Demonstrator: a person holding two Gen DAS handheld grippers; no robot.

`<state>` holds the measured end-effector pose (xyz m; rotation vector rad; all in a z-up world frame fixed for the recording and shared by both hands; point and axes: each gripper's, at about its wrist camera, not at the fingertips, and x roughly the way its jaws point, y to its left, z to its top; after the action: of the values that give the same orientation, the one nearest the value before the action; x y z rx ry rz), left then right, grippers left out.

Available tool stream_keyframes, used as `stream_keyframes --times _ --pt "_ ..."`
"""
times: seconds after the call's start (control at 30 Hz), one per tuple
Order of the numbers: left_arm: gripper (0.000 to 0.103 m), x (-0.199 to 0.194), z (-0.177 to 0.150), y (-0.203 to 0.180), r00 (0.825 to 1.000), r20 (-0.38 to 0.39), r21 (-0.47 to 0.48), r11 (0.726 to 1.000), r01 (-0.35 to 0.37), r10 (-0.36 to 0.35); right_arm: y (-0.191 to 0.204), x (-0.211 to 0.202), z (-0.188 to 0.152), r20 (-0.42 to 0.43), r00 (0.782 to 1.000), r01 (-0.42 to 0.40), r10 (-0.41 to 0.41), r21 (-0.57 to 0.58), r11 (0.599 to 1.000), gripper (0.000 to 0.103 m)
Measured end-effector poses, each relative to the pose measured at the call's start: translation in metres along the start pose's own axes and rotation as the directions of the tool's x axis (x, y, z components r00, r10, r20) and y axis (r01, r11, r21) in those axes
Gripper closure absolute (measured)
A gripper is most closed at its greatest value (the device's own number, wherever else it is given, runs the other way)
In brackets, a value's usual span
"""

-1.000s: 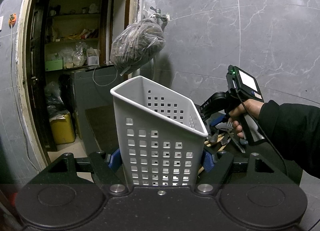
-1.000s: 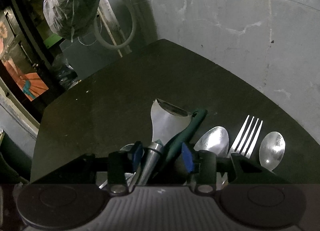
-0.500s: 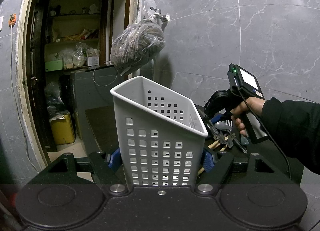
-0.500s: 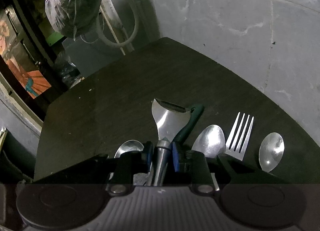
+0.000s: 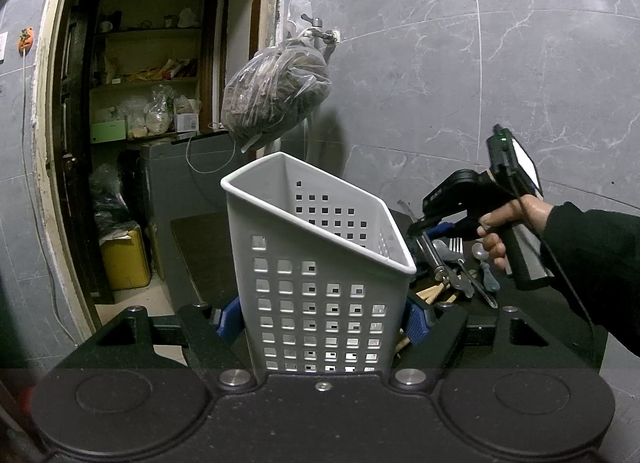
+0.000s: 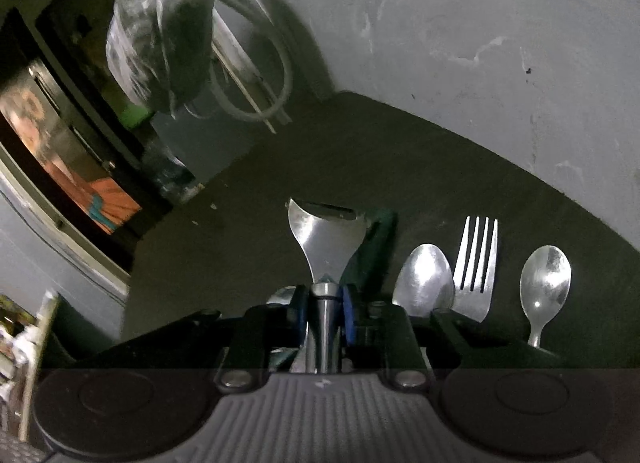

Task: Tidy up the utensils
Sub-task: 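Lift the turner with the right tool and drop it into the caddy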

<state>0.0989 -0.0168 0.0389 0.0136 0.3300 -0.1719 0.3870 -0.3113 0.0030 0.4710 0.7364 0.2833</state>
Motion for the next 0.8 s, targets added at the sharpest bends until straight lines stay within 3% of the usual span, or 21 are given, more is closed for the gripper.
stream_keyframes --times 0.17,0.3,0.53,0.8 --pt "0.026 0.001 0.001 0.001 1.0 0.001 0.002 1.0 -0.002 0.002 -0.01 -0.013 -0.003 0.059 0.994 -0.091 0.089 0.025 0.996 0.083" --pt "0.026 0.001 0.002 0.002 1.0 0.004 0.004 1.0 -0.004 0.004 -0.008 -0.027 -0.008 0.125 0.982 -0.137 0.139 -0.025 0.99 0.083" --pt "0.026 0.002 0.0 0.003 1.0 0.007 0.006 1.0 -0.004 0.004 0.011 -0.067 -0.019 0.261 0.94 -0.188 0.219 -0.139 0.972 0.083" --pt "0.026 0.002 0.0 0.003 1.0 0.008 0.005 1.0 -0.004 0.004 0.041 -0.113 -0.027 0.343 0.896 -0.203 0.281 -0.246 0.948 0.083"
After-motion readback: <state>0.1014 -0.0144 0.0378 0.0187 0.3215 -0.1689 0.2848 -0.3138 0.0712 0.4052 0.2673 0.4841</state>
